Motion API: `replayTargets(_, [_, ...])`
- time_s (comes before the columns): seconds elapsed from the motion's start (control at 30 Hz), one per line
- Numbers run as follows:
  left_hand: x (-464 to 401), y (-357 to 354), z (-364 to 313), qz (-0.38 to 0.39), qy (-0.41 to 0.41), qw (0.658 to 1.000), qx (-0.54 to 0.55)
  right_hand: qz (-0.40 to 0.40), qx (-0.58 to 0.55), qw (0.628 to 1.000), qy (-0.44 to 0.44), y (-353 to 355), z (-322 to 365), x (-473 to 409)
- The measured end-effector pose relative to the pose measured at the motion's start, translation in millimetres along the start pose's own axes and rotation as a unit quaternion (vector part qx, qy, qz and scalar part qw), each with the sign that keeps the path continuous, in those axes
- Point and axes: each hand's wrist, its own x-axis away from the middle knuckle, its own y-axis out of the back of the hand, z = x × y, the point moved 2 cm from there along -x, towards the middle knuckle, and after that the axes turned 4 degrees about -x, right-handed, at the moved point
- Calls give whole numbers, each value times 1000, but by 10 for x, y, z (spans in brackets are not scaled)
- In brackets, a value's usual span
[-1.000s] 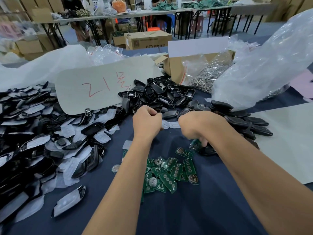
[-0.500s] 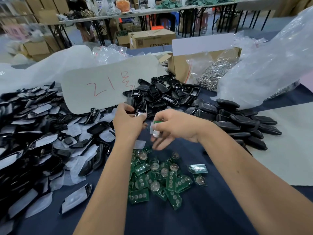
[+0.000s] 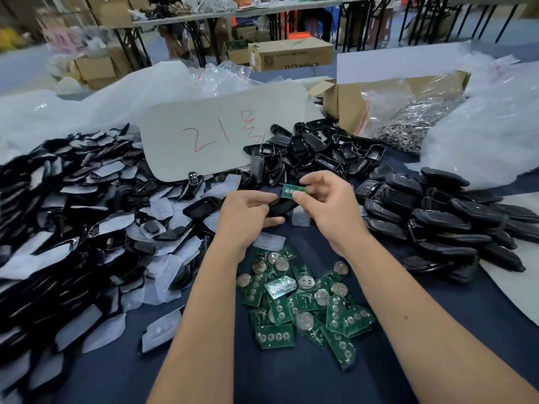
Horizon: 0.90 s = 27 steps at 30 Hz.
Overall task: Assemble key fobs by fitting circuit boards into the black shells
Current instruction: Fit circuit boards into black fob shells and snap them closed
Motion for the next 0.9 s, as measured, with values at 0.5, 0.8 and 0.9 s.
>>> replayTargets(0.5, [60,-22,-36,-8,-54,998,-9,15,61,998,5,-63,7,39])
replayTargets(0.8, [74,-72,-15,-38,-65,997,3,-48,81,996,-2,-111,72,119])
replayTargets(0.9, [70,-70,-7,-48,-63,996,28,-49,19,998,-24,-127,76,131])
